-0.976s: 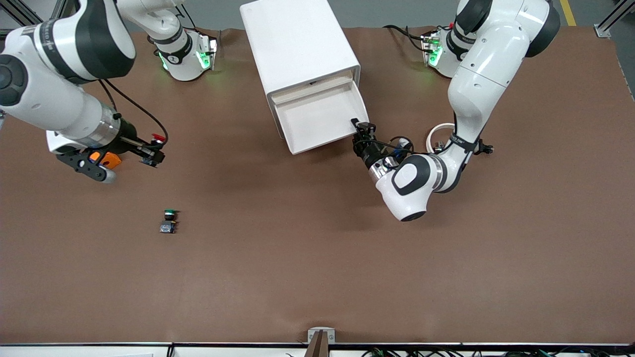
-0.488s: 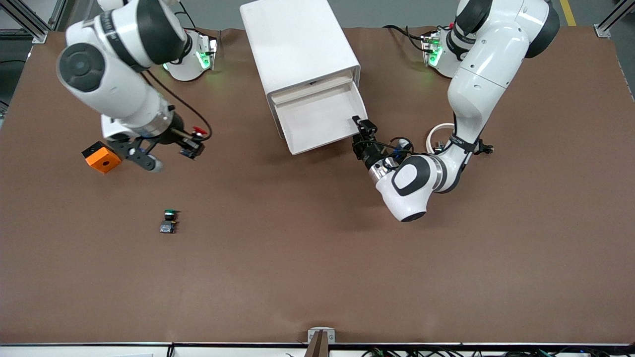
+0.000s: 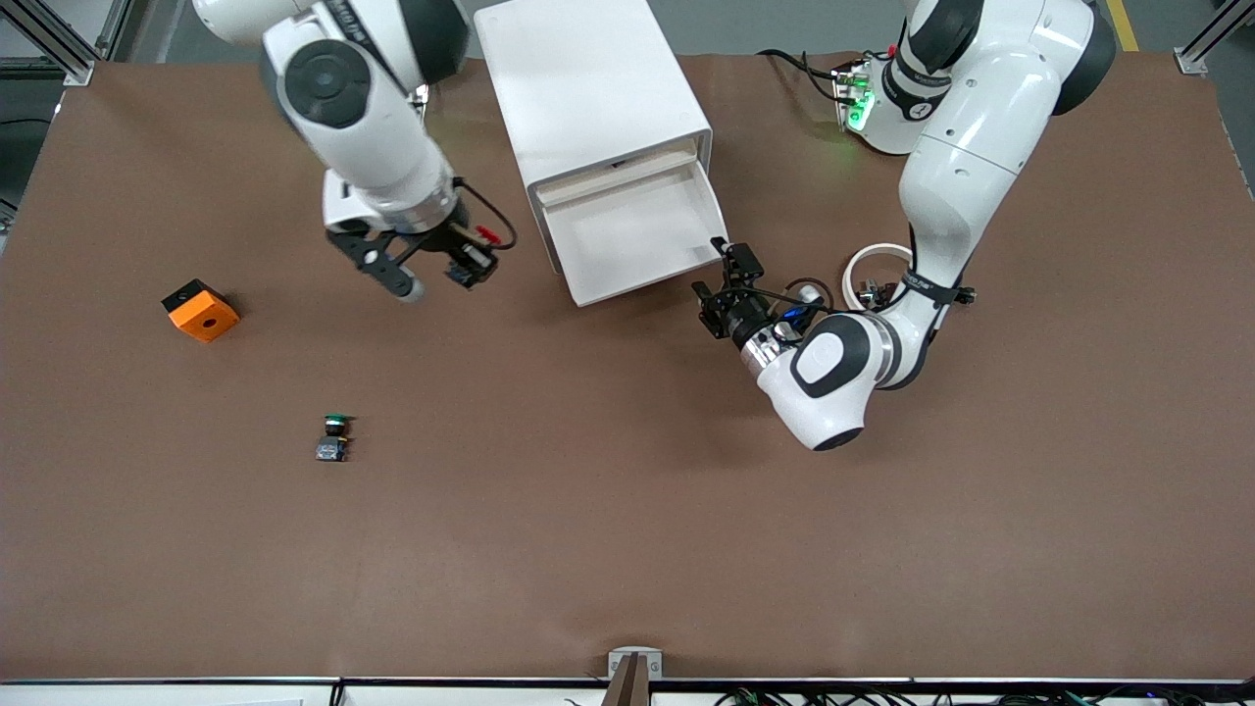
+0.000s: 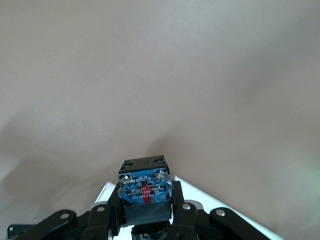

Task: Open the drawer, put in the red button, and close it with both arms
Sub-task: 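Carry the red button into the drawer while the left gripper draws back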

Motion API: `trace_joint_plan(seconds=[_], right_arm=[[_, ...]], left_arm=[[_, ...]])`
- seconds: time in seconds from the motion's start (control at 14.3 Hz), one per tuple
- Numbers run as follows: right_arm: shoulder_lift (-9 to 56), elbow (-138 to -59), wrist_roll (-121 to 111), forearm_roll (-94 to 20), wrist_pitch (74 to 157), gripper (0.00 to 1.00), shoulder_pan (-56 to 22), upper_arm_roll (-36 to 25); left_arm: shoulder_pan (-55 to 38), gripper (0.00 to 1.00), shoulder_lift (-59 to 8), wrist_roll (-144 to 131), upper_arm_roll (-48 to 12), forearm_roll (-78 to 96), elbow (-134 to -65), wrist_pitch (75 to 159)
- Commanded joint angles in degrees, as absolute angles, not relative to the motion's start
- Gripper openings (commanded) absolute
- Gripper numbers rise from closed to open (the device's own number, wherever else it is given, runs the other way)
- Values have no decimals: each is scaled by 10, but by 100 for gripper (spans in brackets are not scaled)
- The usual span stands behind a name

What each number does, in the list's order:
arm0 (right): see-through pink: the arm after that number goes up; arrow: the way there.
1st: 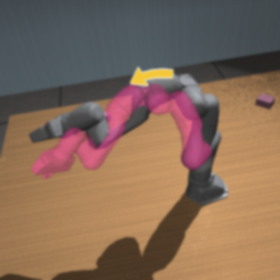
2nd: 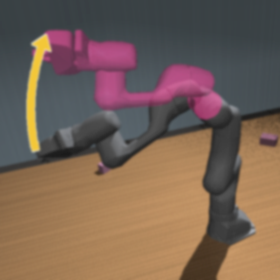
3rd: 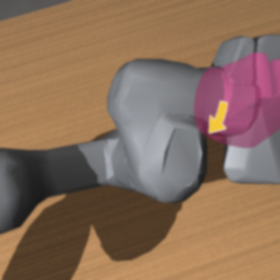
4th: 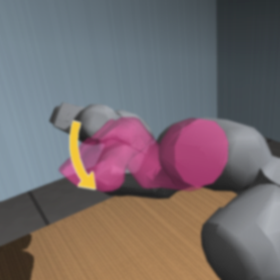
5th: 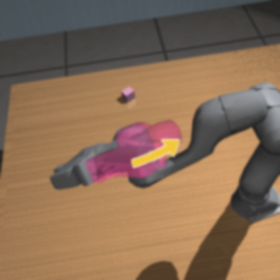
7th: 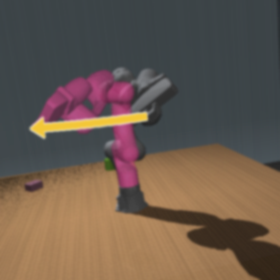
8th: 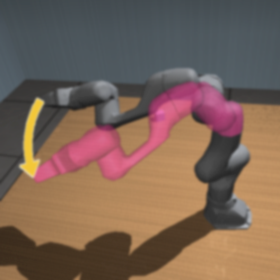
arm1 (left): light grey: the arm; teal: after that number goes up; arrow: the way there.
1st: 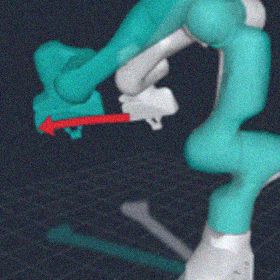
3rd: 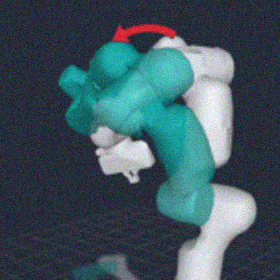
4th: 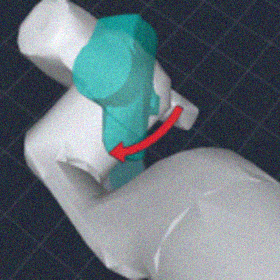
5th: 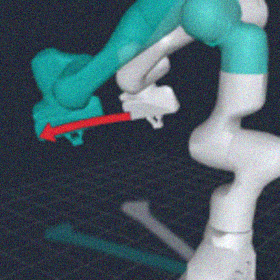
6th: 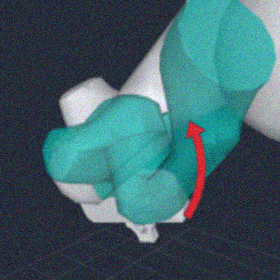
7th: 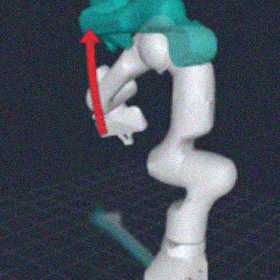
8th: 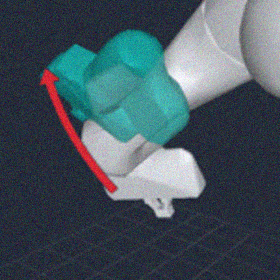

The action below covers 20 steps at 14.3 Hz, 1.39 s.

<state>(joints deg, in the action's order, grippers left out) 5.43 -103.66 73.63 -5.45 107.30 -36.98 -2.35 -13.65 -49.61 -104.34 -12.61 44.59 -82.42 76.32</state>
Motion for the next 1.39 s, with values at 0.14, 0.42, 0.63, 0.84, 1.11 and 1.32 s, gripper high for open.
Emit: trace_joint_plan(seconds=[0.14, 0.42, 0.63, 0.84, 1.11, 1.32], right_arm=[[131, -981, 871, -59, 1105, 0, -449, -30], [197, -944, 961, -54, 1121, 0, -496, -30], [228, -937, 1018, -54, 1156, 0, -519, -30], [247, -925, 1051, -55, 1165, 0, -545, -30], [273, -904, 1101, -52, 1165, 0, -569, -31], [288, -889, 1124, -50, 1165, 0, -580, -31]], left_arm=[[-117, 100, -497, -922, -127, 420, -793, 760], [-113, 100, -492, -783, -116, 372, -791, 774], [-114, 100, -481, -700, -112, 340, -791, 844], [-119, 100, -469, -625, -110, 323, -791, 894], [-122, 100, -449, -569, -108, 273, -773, 927], [-127, 100, -439, -559, -116, 223, -771, 988]])
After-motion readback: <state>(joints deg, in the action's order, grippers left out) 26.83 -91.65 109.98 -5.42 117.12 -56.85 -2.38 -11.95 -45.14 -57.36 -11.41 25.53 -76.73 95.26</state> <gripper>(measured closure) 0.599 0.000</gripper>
